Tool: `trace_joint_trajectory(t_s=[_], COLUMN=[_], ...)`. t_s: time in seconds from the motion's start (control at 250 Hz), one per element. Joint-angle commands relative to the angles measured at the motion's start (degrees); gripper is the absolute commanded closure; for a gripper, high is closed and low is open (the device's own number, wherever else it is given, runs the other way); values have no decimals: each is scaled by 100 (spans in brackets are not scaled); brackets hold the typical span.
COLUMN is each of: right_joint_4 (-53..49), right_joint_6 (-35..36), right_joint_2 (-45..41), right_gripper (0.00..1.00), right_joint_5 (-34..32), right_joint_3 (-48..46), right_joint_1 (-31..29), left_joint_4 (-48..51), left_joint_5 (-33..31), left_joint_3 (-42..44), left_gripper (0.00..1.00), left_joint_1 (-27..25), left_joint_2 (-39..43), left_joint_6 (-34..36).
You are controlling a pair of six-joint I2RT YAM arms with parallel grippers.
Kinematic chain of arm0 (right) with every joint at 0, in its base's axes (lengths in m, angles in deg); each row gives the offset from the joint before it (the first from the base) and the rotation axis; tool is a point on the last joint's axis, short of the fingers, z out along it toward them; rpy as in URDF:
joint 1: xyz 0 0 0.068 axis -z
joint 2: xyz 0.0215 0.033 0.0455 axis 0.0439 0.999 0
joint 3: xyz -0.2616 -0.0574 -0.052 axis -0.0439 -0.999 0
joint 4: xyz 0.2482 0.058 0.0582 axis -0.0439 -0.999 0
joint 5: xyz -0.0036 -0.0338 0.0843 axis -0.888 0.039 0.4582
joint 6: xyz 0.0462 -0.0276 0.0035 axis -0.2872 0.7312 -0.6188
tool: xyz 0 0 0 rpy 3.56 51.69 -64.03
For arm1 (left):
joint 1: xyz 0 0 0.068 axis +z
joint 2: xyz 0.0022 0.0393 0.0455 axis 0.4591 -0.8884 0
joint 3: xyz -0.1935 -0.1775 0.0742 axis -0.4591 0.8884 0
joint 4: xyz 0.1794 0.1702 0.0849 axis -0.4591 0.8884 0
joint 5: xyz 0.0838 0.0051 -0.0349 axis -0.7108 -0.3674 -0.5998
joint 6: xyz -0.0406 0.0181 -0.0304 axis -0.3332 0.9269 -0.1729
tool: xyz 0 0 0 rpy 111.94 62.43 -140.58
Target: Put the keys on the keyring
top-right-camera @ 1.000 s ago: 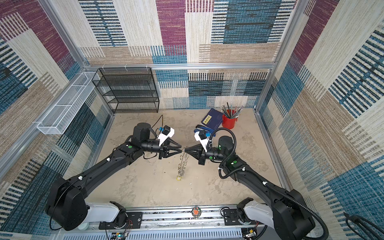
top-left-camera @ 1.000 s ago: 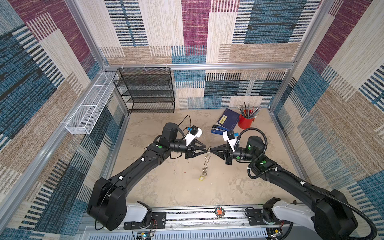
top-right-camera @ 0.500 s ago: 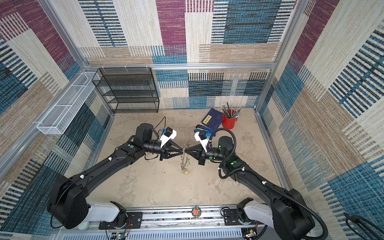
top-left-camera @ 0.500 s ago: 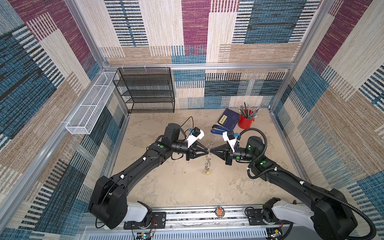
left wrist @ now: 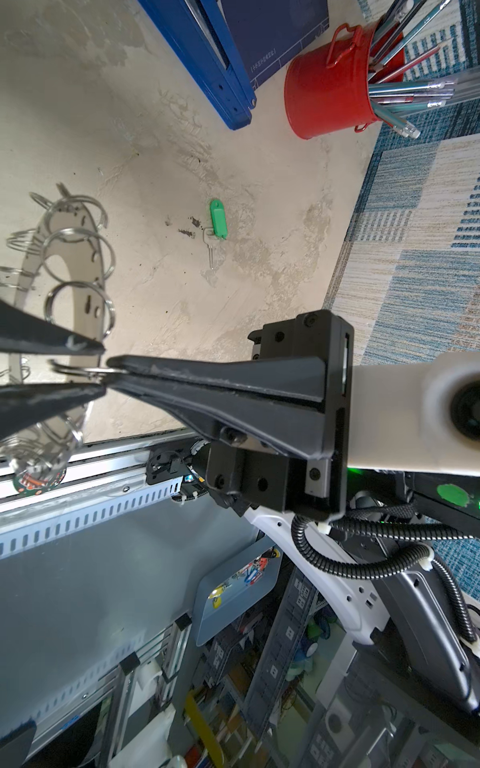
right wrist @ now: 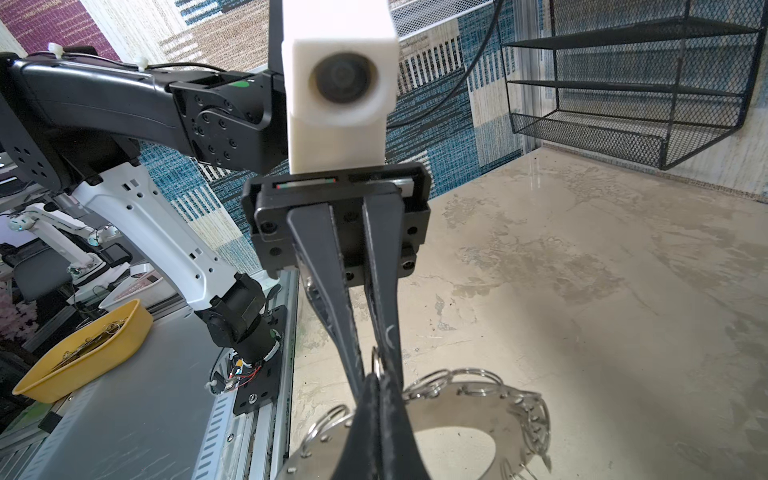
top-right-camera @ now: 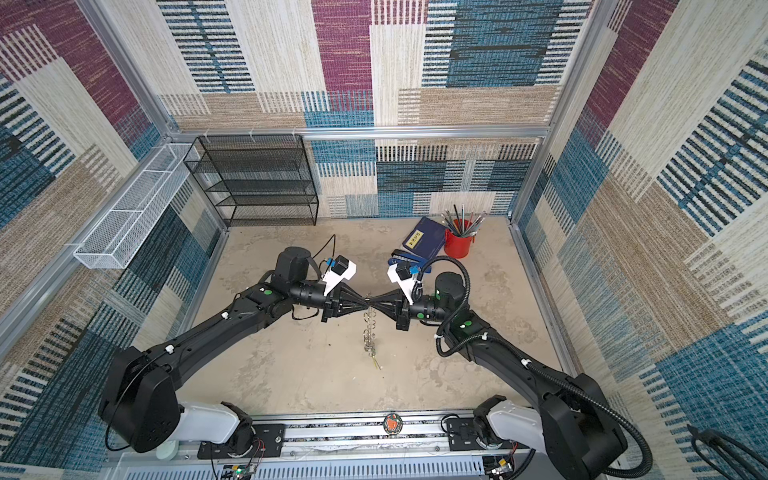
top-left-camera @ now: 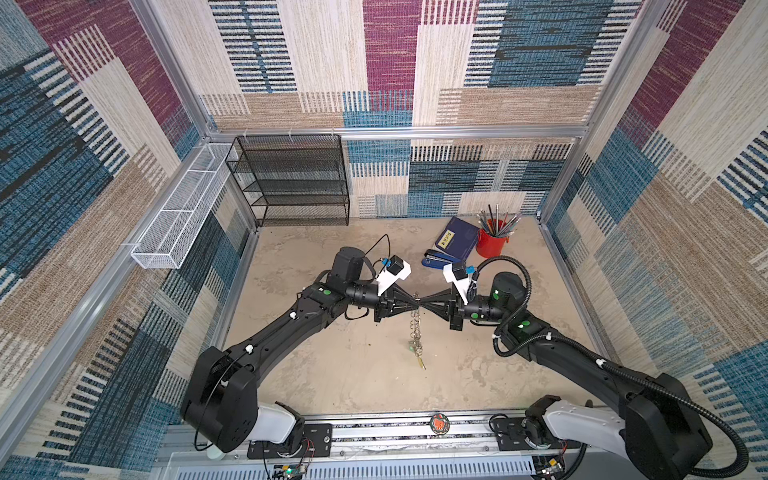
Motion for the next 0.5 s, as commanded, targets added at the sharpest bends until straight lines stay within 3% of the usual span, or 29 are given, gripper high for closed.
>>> trace_joint_trajectory(t_s=[0.0, 0.204, 0.496], right_joint_4=[290, 298, 316], right_joint_6=[-47, -51, -99], right_joint_2=[-2, 17, 26], right_gripper=[100, 100, 100], right_joint_5=[94, 86, 54], right_joint_3=[35, 21, 27], right_joint_1=[-20, -21, -15], left_joint_4=[9, -35, -1124], left_joint_5=[78, 49, -119], left_joint_3=[-84, -60, 384], left_gripper=[87, 100, 100], left_joint_1=[-15, -29, -52], left_joint_2=[-20, -44, 104], left_joint_6=[79, 47, -638])
